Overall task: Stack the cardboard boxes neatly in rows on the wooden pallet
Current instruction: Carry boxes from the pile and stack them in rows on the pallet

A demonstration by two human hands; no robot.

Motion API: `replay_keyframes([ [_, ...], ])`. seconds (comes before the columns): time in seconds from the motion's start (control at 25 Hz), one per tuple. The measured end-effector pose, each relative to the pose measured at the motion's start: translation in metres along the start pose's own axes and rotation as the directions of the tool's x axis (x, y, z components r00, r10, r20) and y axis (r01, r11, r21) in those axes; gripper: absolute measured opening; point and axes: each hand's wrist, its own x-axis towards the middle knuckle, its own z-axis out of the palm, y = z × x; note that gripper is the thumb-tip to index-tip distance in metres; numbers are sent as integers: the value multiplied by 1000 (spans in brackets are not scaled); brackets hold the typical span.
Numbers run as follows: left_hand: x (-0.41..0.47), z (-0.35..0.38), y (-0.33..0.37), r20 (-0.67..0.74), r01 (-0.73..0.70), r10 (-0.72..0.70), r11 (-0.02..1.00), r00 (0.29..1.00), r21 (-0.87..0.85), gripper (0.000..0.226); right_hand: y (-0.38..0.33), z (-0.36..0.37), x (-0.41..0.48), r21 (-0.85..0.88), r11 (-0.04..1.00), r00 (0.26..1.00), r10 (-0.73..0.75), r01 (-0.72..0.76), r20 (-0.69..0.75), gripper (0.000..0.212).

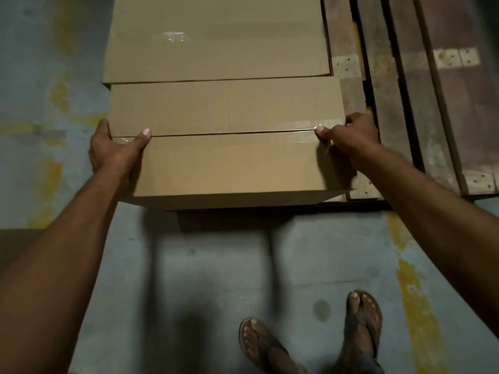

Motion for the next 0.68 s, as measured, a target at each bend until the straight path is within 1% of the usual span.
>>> replay_keyframes([
  [0.16,0,2,0,-7,-2,2,1000,1000,-30,107,0,0,-1,11,1000,1000,7,-6,-24,67],
  [0.28,0,3,2,-11,-8,8,998,1000,-62,103,-6,-2,-2,11,1000,999,-11,12,-44,65],
  [0.36,-1,1,5,-8,-14,13,998,1000,-64,102,-5,-2,0,10,1000,999,5,-5,-38,67],
  [0.4,-1,1,2,-1,-30,30,999,1000,-42,102,-3,-1,0,9,1000,999,8,-8,-39,72],
  [0.48,2,2,-3,-15,-67,66,997,998,-33,107,6,3,6,14,1000,999,16,-16,-50,89],
  [0.52,3,1,-2,-23,-59,59,998,998,-33,107,7,3,7,10,1000,998,19,-19,-57,93],
  [0.56,0,-2,0,-21,-53,52,998,998,-30,106,7,2,6,6,1000,998,25,-24,-60,91],
  [0.68,1,4,4,-8,-78,78,997,997,7,105,1,-5,2,13,1000,998,3,-2,-64,56],
])
